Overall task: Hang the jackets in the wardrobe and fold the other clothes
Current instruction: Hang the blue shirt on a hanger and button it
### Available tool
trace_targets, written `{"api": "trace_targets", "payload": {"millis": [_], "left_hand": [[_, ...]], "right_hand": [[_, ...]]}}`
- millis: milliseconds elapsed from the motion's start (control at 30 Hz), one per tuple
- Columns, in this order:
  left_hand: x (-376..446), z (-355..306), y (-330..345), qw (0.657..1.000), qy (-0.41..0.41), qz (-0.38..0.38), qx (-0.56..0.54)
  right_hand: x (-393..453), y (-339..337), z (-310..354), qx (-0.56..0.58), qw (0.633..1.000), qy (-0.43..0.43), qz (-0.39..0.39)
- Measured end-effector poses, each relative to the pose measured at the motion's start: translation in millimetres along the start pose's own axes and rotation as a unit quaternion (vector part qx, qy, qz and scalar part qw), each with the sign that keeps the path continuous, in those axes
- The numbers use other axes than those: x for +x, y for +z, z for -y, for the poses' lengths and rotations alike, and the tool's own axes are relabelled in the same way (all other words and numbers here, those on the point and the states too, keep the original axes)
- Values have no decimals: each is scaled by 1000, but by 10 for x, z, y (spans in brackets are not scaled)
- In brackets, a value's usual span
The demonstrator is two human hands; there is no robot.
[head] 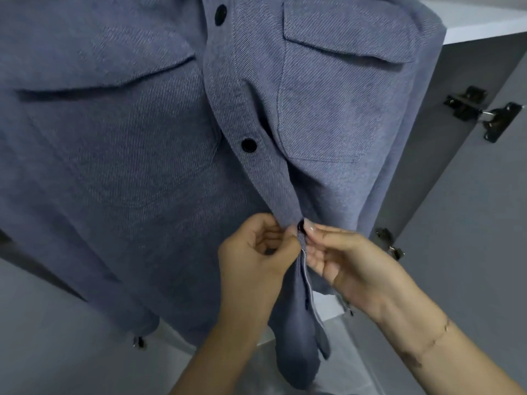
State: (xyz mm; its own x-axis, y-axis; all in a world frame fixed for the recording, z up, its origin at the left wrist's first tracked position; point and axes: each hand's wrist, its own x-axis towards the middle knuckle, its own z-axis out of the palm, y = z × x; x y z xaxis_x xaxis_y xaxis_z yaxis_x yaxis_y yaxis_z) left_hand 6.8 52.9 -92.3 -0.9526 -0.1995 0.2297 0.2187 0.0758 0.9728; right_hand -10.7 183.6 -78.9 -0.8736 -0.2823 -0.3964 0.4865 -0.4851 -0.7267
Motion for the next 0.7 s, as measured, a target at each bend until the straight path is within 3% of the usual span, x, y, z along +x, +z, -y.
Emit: {"api": "trace_targets", "payload": {"millis": [67, 133, 233, 333, 433, 533, 633, 700], "left_hand": [[29, 29, -61, 998, 35, 34, 38], [81, 29, -123, 994, 52, 70, 67], [135, -36, -188, 989, 45, 109, 88], [163, -267, -264, 988, 62, 81, 119], [279, -662, -427, 969, 175, 6, 176], [578, -1147, -585, 929, 297, -38, 218], [1123, -1574, -689, 879, 360, -86, 301], [1610, -1781, -768, 860, 306, -94, 399]], "right_hand": [[13, -2, 83, 45, 994, 99, 19], [19, -6, 137, 27, 994, 107, 22], [14, 13, 155, -162, 984, -72, -27], [-92, 98, 243, -368, 876, -307, -56], [-218, 260, 520, -400, 810, -430, -9], [-241, 520, 1006, -435, 709, -555, 1], [-110, 891, 1563, -489, 625, -609, 13], [115, 1133, 1918, -567, 562, -602, 7]]}}
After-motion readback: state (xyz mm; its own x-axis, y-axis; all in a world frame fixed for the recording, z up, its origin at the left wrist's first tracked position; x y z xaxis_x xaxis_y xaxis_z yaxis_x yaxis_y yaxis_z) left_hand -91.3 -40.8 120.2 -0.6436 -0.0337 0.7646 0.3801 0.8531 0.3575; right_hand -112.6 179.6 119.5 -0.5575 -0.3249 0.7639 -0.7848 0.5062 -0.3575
